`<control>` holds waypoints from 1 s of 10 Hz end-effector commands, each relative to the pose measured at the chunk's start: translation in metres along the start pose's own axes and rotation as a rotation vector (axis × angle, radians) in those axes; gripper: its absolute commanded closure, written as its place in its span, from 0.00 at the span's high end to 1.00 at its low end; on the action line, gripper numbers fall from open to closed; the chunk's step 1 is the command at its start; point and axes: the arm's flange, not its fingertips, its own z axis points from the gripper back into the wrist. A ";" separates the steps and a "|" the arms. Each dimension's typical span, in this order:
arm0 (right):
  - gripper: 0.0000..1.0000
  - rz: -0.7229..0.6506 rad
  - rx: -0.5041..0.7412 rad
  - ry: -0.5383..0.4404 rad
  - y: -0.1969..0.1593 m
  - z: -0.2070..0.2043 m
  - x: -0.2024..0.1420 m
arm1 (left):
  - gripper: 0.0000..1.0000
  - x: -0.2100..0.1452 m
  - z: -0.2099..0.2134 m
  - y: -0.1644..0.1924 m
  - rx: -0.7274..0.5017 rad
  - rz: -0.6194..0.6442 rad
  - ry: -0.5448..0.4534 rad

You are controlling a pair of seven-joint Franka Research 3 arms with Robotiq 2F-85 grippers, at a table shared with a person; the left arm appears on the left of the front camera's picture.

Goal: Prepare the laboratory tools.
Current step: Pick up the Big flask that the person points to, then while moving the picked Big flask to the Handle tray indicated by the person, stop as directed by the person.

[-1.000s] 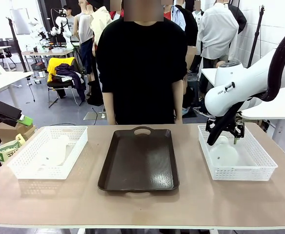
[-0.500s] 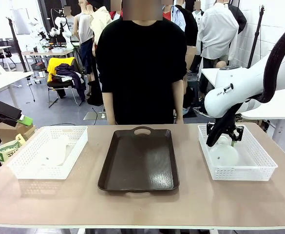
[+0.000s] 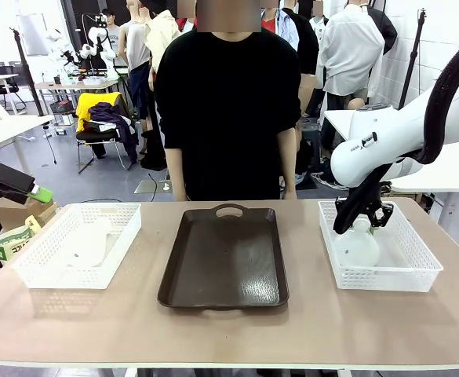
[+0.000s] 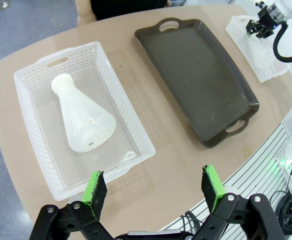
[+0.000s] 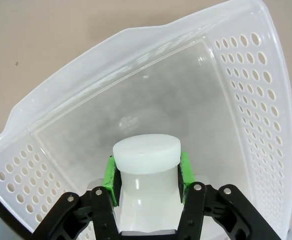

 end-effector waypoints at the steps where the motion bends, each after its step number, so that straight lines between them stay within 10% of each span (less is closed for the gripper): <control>1: 0.00 -0.006 -0.011 0.028 0.002 -0.005 0.002 | 1.00 -0.001 0.001 0.002 -0.003 -0.012 0.001; 10: 0.00 -0.001 -0.002 0.002 -0.001 0.000 0.000 | 1.00 -0.001 0.001 0.002 -0.003 -0.012 0.001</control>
